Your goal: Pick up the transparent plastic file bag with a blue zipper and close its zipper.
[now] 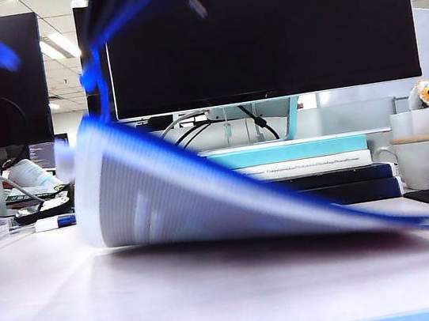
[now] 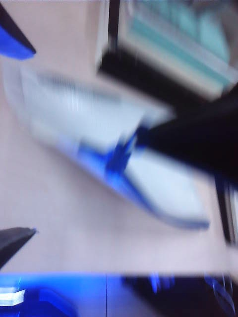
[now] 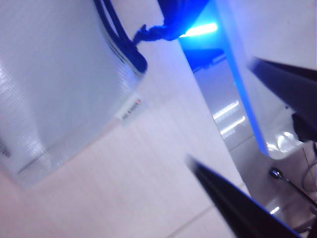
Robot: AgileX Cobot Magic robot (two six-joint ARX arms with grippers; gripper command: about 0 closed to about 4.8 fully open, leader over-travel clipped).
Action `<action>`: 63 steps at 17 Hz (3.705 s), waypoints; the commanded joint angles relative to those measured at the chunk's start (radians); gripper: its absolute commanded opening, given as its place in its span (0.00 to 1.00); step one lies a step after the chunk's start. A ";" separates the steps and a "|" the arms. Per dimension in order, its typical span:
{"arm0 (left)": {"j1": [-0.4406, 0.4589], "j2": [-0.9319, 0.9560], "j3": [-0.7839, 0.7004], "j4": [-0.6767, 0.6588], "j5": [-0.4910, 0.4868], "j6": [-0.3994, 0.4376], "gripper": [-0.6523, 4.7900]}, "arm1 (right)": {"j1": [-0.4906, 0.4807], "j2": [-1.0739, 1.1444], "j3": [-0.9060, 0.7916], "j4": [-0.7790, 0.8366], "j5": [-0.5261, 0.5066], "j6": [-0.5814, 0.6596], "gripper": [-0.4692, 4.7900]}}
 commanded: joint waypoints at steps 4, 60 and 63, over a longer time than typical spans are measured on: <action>-0.101 0.121 0.000 0.211 0.021 -0.077 1.00 | 0.000 -0.011 0.070 -0.060 -0.013 -0.009 0.08; -0.115 0.107 0.002 0.302 -0.127 -0.220 0.11 | -0.486 -0.058 -0.129 -0.270 0.581 -0.081 0.08; -0.115 0.106 0.002 0.269 -0.163 -0.218 0.11 | -0.517 -0.058 -0.130 -0.269 0.640 -0.090 0.08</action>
